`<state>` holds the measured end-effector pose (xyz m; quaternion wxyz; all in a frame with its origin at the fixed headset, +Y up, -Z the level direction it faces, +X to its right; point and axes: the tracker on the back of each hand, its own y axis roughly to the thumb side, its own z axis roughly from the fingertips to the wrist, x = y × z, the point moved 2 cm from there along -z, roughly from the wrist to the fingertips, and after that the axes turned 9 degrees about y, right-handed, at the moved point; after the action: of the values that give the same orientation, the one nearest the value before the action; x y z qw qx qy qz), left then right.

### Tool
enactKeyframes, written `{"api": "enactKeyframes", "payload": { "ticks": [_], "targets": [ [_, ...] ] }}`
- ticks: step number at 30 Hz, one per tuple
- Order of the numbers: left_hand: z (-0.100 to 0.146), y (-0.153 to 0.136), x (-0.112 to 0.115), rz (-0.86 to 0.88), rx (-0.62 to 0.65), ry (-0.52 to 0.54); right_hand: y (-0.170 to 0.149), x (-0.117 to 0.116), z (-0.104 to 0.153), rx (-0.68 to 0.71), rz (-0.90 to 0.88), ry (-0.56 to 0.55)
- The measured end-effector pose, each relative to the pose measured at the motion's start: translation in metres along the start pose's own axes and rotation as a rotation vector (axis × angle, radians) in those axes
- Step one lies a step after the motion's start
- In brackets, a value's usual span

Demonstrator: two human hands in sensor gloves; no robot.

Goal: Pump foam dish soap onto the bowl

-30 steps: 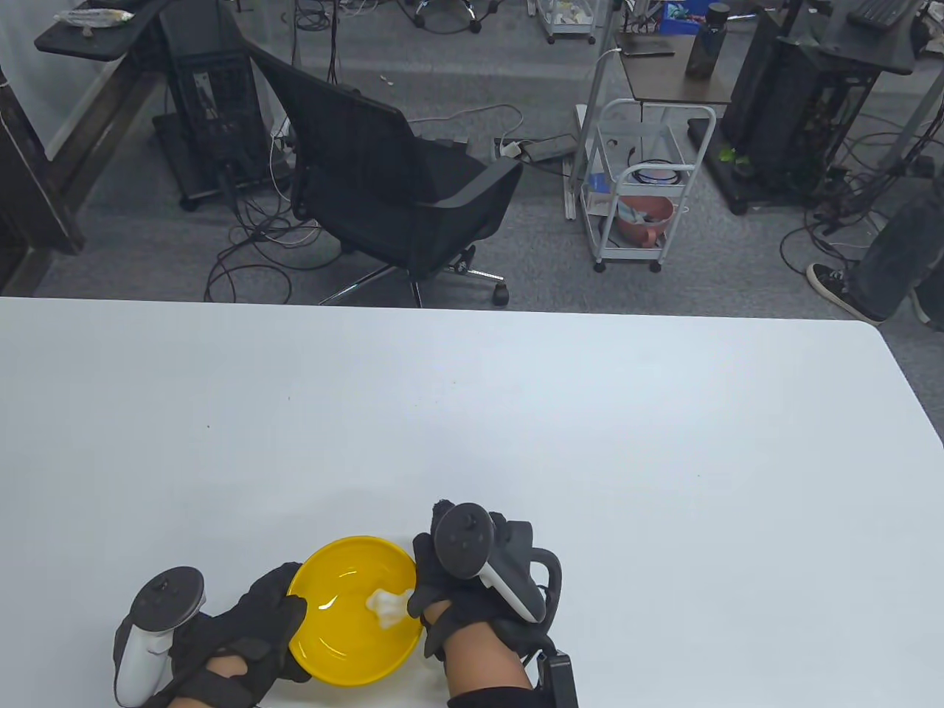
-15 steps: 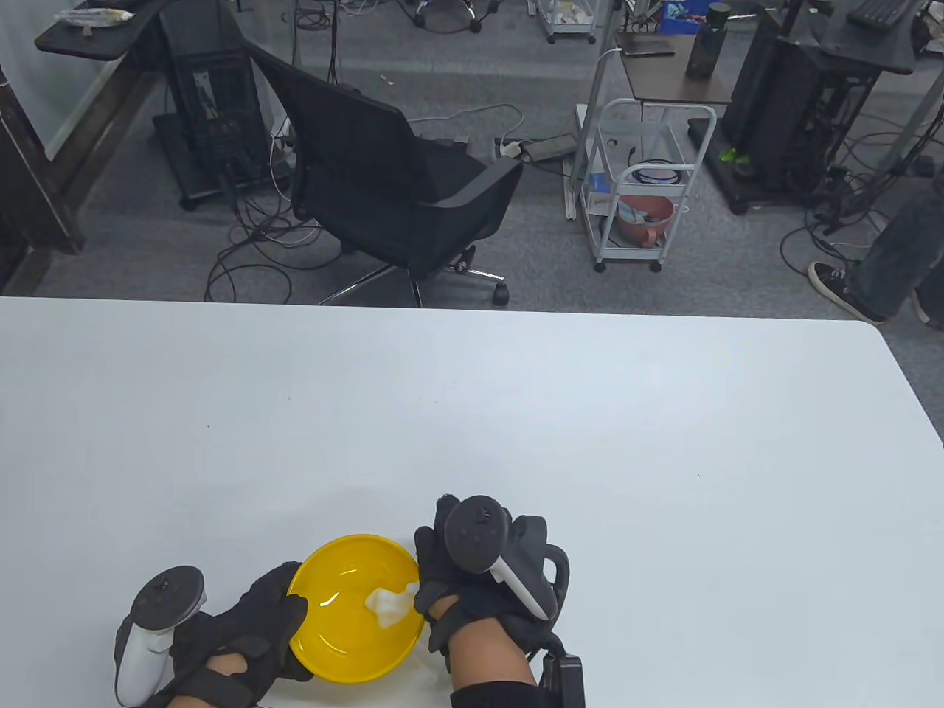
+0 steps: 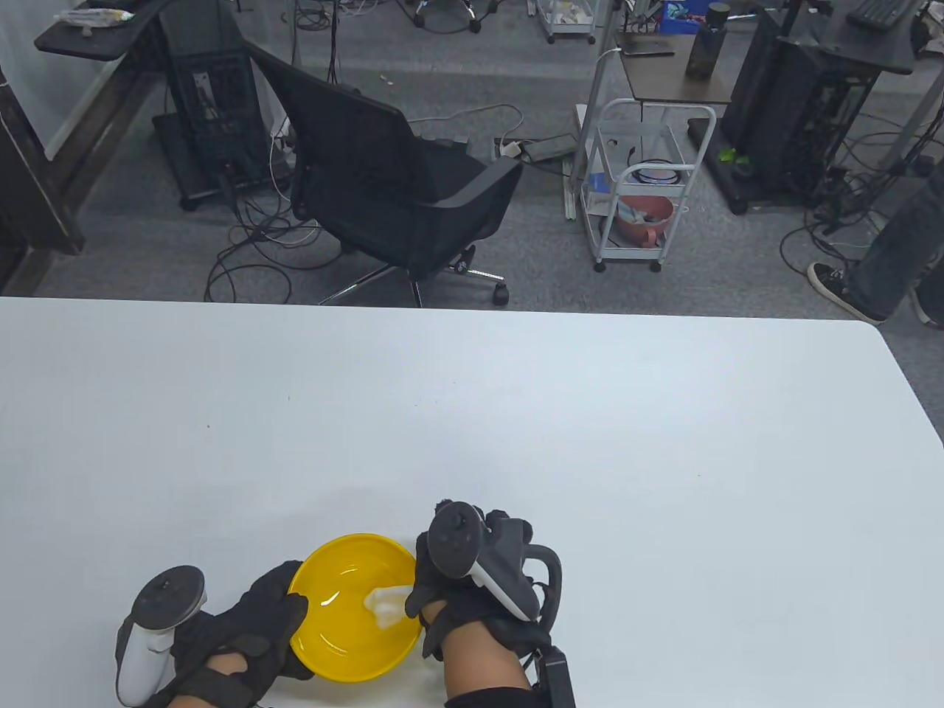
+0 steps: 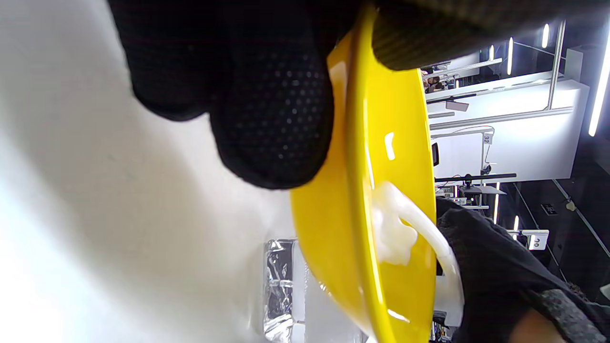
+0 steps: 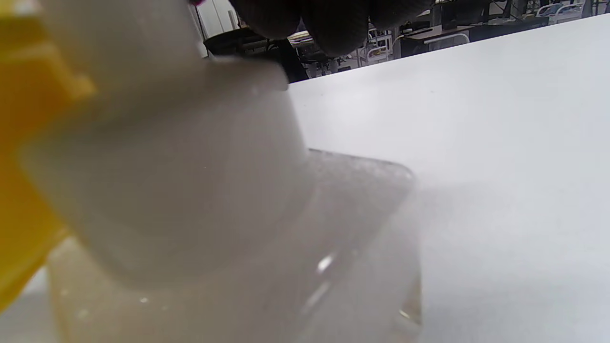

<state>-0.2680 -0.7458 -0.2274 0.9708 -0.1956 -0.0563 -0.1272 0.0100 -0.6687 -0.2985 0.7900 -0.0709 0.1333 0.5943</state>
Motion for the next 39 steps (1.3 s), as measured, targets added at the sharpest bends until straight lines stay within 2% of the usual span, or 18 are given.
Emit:
{"api": "enactKeyframes", "payload": {
  "ticks": [9, 14, 19, 25, 39],
  "targets": [
    [-0.002, -0.003, 0.001, 0.035, -0.004, -0.027, -0.003, -0.001, -0.001, 0.008, -0.032, 0.016],
    [-0.002, -0.003, 0.001, 0.050, 0.000, -0.039, -0.010, -0.001, -0.003, 0.041, -0.151, 0.043],
    [-0.001, -0.001, 0.000, 0.039, 0.010, -0.027, -0.014, 0.010, -0.005, 0.055, -0.245, 0.098],
    [-0.002, -0.002, 0.000, 0.046, 0.008, -0.031, -0.004, 0.013, -0.005, 0.056, -0.106, 0.089],
    [-0.001, -0.002, -0.001, 0.042, 0.012, -0.032, -0.008, -0.004, -0.011, 0.083, -0.126, 0.092]
  ]
}}
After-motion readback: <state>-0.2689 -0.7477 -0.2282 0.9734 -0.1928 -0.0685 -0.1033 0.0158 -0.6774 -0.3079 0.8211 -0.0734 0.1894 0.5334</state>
